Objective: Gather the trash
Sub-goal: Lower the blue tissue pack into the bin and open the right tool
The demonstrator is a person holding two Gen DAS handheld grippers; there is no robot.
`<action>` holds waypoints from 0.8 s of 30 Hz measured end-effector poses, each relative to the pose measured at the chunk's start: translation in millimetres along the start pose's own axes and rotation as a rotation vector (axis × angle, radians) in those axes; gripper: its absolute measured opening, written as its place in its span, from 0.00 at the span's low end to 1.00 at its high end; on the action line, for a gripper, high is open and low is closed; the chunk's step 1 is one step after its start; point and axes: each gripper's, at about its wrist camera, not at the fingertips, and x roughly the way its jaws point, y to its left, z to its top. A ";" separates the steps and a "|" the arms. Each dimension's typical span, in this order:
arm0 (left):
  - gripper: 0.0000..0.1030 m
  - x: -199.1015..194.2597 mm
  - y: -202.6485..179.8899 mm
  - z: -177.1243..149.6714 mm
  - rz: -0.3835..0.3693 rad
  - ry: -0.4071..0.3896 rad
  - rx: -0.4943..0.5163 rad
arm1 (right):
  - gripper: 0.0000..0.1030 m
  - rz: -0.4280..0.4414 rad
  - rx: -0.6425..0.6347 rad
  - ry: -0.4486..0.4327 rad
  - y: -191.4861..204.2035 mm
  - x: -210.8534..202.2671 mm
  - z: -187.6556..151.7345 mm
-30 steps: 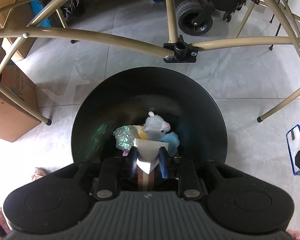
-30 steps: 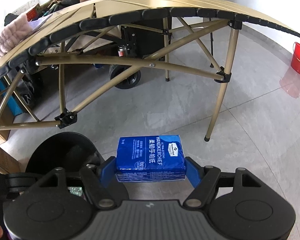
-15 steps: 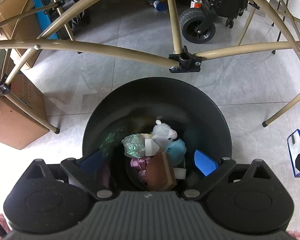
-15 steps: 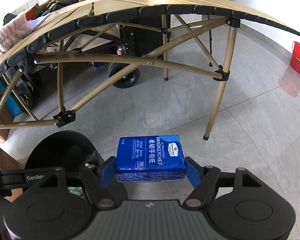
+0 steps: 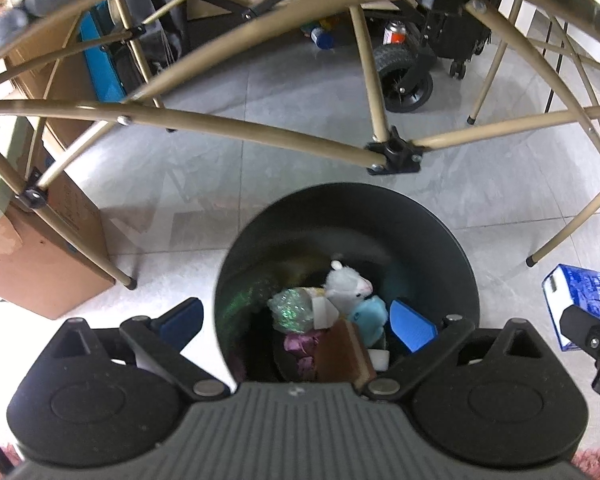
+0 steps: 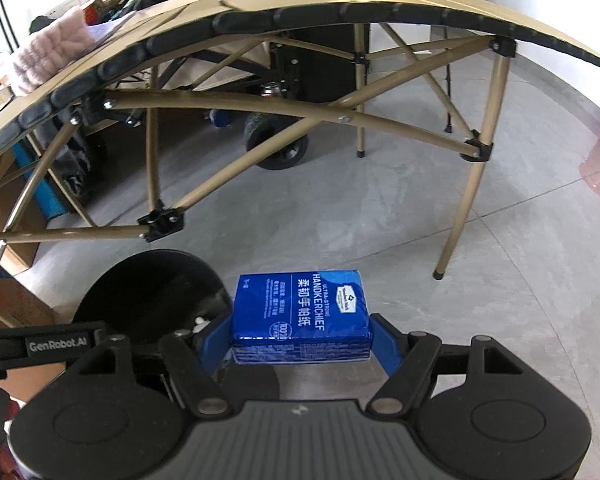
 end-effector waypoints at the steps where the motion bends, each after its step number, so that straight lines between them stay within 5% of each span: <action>1: 1.00 -2.4 3.4 -0.2 0.000 -0.007 0.000 | 0.70 0.007 -0.004 0.002 2.0 0.6 -0.6; 24: 1.00 -41.4 99.3 -7.0 0.025 -0.101 -0.109 | 0.69 0.156 -0.133 -0.027 76.5 2.2 -8.1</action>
